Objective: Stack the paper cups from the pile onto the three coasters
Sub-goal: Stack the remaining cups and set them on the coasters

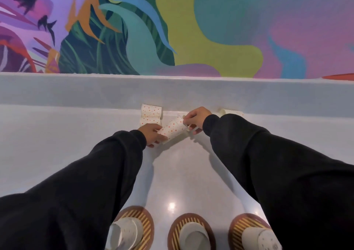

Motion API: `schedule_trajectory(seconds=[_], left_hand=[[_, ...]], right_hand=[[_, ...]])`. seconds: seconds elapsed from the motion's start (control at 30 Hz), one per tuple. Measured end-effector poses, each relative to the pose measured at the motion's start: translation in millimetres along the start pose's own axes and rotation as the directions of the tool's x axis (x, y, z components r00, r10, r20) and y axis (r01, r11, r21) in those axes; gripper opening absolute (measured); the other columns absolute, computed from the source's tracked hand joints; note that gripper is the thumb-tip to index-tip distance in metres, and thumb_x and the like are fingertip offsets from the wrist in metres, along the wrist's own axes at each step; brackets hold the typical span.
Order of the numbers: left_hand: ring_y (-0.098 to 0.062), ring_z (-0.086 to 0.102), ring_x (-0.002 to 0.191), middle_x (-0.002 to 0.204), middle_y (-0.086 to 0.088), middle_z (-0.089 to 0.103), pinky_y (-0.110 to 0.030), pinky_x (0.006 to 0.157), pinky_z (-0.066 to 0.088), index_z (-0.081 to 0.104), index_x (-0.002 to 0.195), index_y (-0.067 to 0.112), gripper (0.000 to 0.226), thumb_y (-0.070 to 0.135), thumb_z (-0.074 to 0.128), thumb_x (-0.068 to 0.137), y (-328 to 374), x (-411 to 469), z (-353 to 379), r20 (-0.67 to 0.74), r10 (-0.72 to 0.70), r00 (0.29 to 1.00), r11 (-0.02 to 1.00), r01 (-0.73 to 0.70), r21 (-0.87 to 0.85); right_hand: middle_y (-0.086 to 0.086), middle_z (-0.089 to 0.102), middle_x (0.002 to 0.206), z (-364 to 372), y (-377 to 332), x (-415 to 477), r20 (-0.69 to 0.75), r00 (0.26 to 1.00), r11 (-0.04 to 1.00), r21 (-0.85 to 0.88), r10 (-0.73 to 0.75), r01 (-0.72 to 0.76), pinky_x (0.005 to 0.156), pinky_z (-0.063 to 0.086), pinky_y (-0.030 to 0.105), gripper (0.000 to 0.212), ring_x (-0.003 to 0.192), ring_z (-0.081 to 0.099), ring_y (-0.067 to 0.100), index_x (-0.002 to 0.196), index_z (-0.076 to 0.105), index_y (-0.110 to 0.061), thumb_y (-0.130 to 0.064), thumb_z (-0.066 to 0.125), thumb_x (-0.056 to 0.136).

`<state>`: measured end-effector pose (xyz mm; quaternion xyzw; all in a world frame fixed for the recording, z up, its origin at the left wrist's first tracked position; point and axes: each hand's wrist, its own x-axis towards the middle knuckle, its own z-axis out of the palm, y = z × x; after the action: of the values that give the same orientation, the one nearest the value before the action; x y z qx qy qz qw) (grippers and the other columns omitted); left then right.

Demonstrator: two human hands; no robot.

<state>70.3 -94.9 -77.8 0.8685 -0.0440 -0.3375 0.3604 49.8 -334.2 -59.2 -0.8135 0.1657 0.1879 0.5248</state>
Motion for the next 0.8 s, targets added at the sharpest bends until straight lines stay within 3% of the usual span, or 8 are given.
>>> schedule_trajectory(seconds=[0.13, 0.27, 0.37, 0.43, 0.5, 0.57, 0.67, 0.8], left_hand=[[-0.022, 0.07, 0.099, 0.111, -0.002, 0.07, -0.038, 0.084, 0.062, 0.064, 0.126, 0.019, 0.042, 0.024, 0.079, 0.087, 14, 1, 6, -0.019, 0.046, 0.999, 0.999, -0.046, -0.028], [-0.02, 0.07, 0.097, 0.108, 0.0, 0.071, -0.041, 0.084, 0.063, 0.067, 0.119, 0.024, 0.037, 0.027, 0.081, 0.085, 23, 1, 10, -0.069, 0.09, 0.994, 0.996, -0.09, 0.0], [-0.022, 0.067, 0.103, 0.113, 0.002, 0.068, -0.042, 0.089, 0.06, 0.066, 0.125, 0.024, 0.045, 0.031, 0.082, 0.083, 24, 1, 10, -0.109, 0.137, 0.984, 0.99, -0.139, -0.012], [-0.02, 0.063, 0.107, 0.121, 0.004, 0.064, -0.036, 0.093, 0.053, 0.065, 0.131, 0.025, 0.054, 0.037, 0.083, 0.082, 21, 3, 2, -0.227, 0.191, 0.955, 0.981, -0.196, 0.001], [-0.022, 0.061, 0.11, 0.129, 0.001, 0.061, -0.035, 0.096, 0.049, 0.065, 0.131, 0.024, 0.05, 0.038, 0.079, 0.085, 14, 6, -10, -0.345, 0.248, 0.905, 0.967, -0.212, 0.138], [-0.025, 0.057, 0.12, 0.138, -0.002, 0.056, -0.039, 0.103, 0.047, 0.061, 0.134, 0.023, 0.05, 0.036, 0.075, 0.088, 5, 11, -20, -0.383, 0.285, 0.879, 0.919, -0.138, 0.369], [-0.027, 0.05, 0.129, 0.148, -0.001, 0.048, -0.045, 0.104, 0.048, 0.048, 0.146, 0.026, 0.065, 0.041, 0.073, 0.087, -8, 12, -21, -0.296, 0.241, 0.924, 0.769, 0.004, 0.639], [-0.027, 0.056, 0.117, 0.139, -0.002, 0.054, -0.044, 0.095, 0.053, 0.042, 0.145, 0.026, 0.066, 0.039, 0.07, 0.087, -23, 11, -7, -0.225, 0.201, 0.953, 0.637, 0.047, 0.769]], right_hand=[[0.013, 0.077, 0.088, -7, 2, -8, 0.028, 1.0, 0.995, 0.096, -0.011, 0.008, 0.073, 0.067, 0.04, 0.012, 0.074, 0.073, 0.02, 0.099, 0.079, -0.002, -0.006, 0.081, 0.088], [0.014, 0.078, 0.086, -14, 2, -12, 0.03, 0.999, 0.997, 0.068, -0.02, 0.018, 0.074, 0.067, 0.04, 0.015, 0.074, 0.074, 0.022, 0.096, 0.08, -0.002, -0.004, 0.086, 0.082], [0.015, 0.077, 0.083, -17, 5, -12, 0.027, 1.0, 0.997, 0.07, -0.016, 0.014, 0.074, 0.066, 0.04, 0.017, 0.074, 0.074, 0.024, 0.097, 0.078, -0.001, -0.005, 0.086, 0.083], [0.015, 0.076, 0.08, -19, 9, -12, 0.012, 1.0, 0.996, 0.09, -0.017, 0.016, 0.076, 0.066, 0.041, 0.014, 0.075, 0.074, 0.025, 0.096, 0.076, -0.001, -0.005, 0.083, 0.085], [0.016, 0.076, 0.081, -20, 15, -12, -0.007, 1.0, 0.995, 0.104, 0.002, -0.002, 0.078, 0.066, 0.043, 0.013, 0.077, 0.075, 0.027, 0.097, 0.074, -0.001, -0.005, 0.082, 0.086], [0.018, 0.076, 0.083, -21, 21, -11, -0.015, 0.999, 0.992, 0.121, 0.038, -0.036, 0.082, 0.065, 0.045, 0.015, 0.079, 0.075, 0.028, 0.099, 0.072, 0.0, -0.004, 0.081, 0.088], [0.02, 0.075, 0.088, -19, 30, -11, -0.019, 0.995, 0.986, 0.137, 0.097, -0.093, 0.086, 0.064, 0.049, 0.016, 0.08, 0.075, 0.029, 0.102, 0.07, 0.001, -0.001, 0.079, 0.089], [0.02, 0.074, 0.091, -16, 37, -10, -0.021, 0.991, 0.979, 0.155, 0.135, -0.131, 0.075, 0.066, 0.042, 0.016, 0.075, 0.075, 0.025, 0.103, 0.069, 0.0, 0.0, 0.077, 0.089]])
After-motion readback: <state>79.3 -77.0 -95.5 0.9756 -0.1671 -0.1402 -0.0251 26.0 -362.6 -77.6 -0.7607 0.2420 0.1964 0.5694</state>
